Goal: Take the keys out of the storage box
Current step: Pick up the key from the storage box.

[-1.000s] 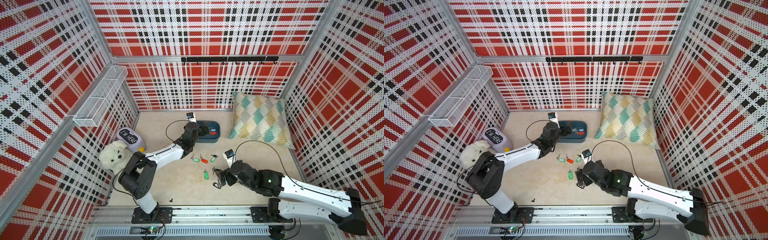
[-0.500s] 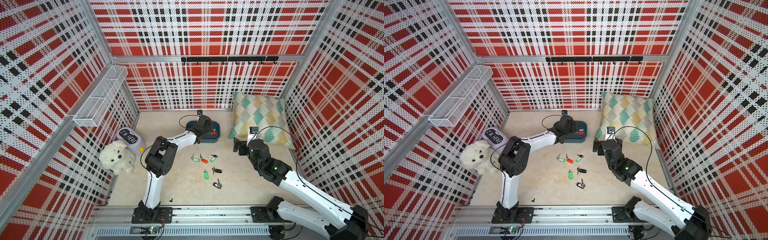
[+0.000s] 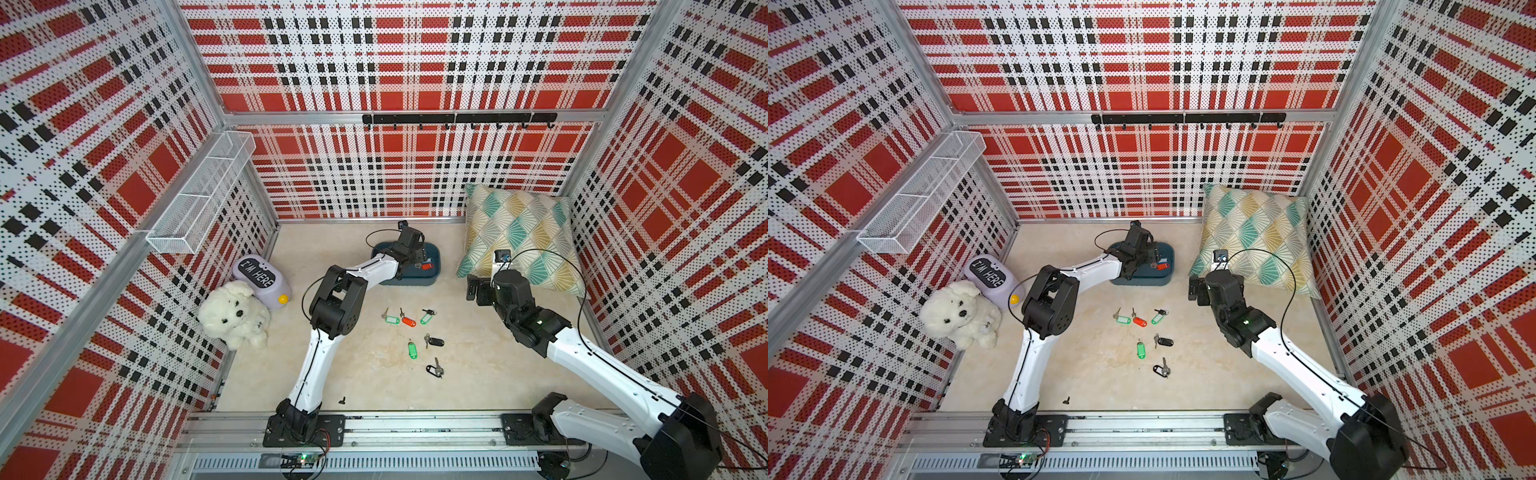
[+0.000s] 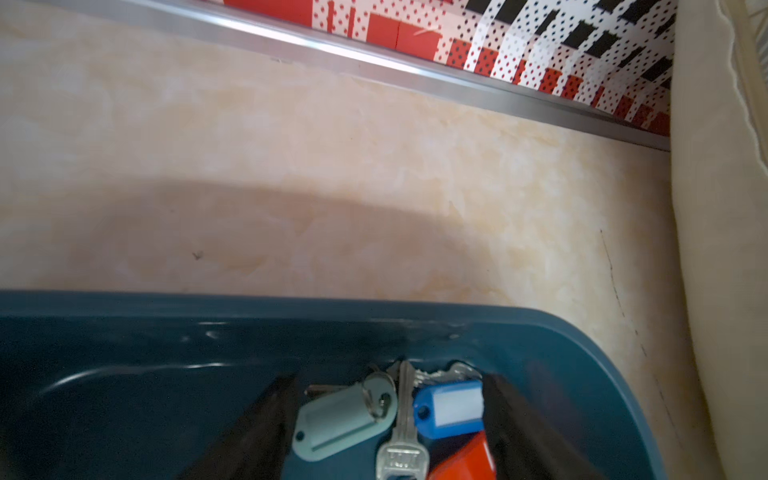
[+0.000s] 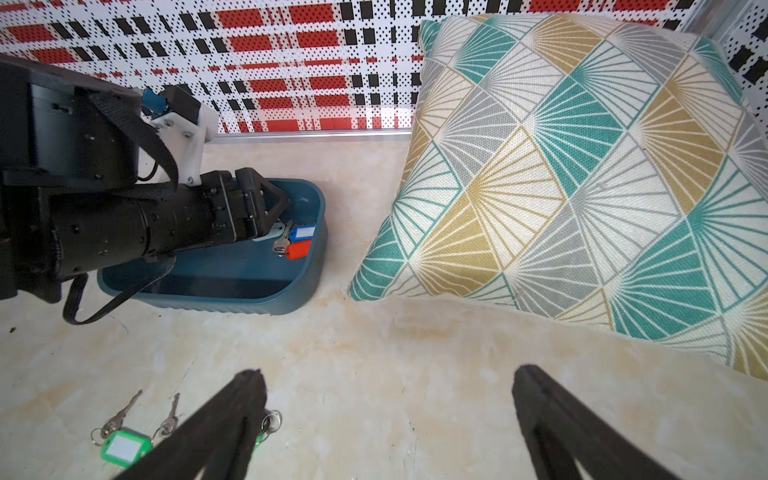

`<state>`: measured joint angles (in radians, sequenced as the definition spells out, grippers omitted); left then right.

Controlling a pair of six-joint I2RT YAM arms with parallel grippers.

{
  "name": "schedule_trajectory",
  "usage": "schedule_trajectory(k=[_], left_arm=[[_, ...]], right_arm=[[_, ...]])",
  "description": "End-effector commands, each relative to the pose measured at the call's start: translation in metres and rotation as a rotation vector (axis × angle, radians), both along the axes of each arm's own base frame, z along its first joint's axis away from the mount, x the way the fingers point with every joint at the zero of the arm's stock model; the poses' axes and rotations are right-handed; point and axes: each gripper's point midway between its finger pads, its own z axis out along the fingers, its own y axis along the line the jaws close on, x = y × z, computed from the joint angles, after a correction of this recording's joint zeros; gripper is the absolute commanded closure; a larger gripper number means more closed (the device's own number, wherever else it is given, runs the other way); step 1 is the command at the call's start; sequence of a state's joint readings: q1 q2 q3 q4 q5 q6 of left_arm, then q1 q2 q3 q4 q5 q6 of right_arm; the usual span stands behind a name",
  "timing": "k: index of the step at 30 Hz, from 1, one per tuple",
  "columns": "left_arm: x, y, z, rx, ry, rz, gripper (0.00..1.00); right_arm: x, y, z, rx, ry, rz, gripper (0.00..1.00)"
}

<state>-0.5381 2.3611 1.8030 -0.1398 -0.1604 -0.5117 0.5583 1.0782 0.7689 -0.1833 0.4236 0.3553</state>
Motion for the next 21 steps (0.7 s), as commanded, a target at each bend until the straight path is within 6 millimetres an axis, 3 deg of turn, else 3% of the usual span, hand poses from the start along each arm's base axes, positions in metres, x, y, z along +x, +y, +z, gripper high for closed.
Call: schedule_trajectory(k=[1,21], left_arm=[[-0.002,-0.004,-0.016,0.011,0.061,-0.019,0.29],[0.001,-0.008,-0.032,0.032,0.123,-0.016,0.59]], right_arm=[[0.004,0.000,0.004,0.011,-0.022,0.010,0.00],[0.004,-0.002,-0.003,0.036,-0.018,0.016,0.00]])
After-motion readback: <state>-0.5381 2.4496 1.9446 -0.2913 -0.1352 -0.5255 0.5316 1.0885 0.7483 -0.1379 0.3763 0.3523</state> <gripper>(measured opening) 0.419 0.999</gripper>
